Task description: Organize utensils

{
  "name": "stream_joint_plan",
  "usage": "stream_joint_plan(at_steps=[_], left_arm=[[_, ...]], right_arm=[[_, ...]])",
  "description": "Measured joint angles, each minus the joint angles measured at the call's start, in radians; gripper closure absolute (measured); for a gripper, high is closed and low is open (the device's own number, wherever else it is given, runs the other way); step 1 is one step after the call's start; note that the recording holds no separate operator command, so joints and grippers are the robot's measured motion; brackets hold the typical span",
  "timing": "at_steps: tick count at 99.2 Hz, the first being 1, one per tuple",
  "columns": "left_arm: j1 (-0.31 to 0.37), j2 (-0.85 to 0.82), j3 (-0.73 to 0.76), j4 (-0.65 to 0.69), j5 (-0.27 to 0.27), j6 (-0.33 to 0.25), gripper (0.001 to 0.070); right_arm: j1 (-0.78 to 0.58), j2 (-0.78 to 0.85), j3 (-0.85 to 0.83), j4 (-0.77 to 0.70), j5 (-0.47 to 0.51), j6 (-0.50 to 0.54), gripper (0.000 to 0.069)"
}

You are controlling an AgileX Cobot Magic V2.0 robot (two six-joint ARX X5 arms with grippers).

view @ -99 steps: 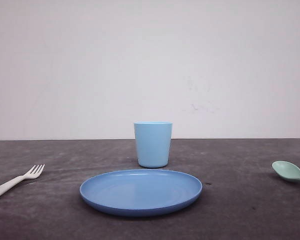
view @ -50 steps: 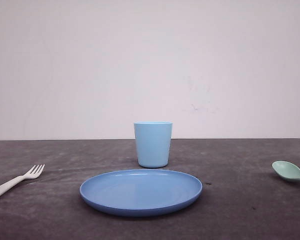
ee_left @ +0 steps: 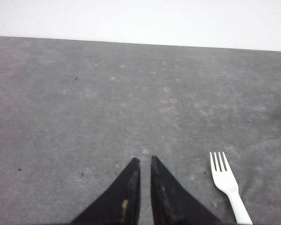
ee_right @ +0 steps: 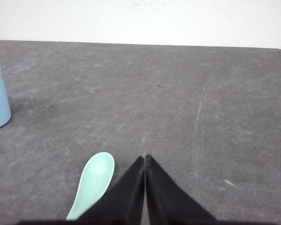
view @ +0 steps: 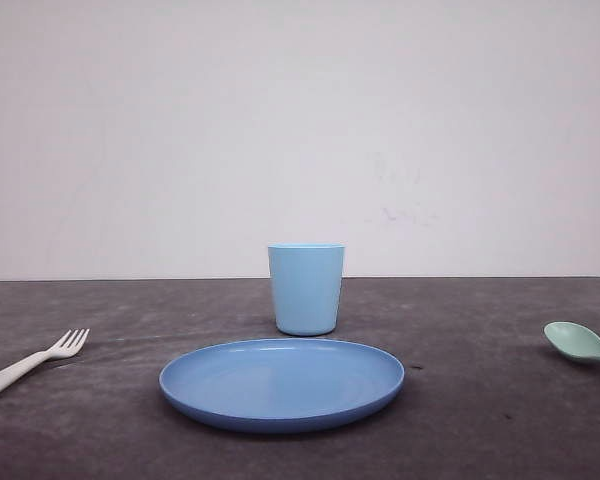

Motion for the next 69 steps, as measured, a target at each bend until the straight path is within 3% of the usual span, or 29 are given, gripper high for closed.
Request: stream_joint_plan(at_steps=[12,34,57,69], left_arm=[[0.0,0.0,0.0,0.001,0.0,-0.027,0.0695],[0.0,0.0,0.0,0.057,0.01,-0.145,0.0695],[0.0,0.001,0.051,0.151,0.181,-0.317,0.0695],[0.0,0.008,0.173,0.152,0.21,-0.354,0.0695]], right_arm=[[0.0,0.0,0.0,0.0,-0.001,0.0,0.0687],[0.0,0.0,0.0,0.002,-0.013,0.05,0.0687],[0.0,0.005,0.113,-0.01,-0.072,0.175,0.0687],[0.0,0.037,0.25,-0.034,-0.073,0.226,0.0687]])
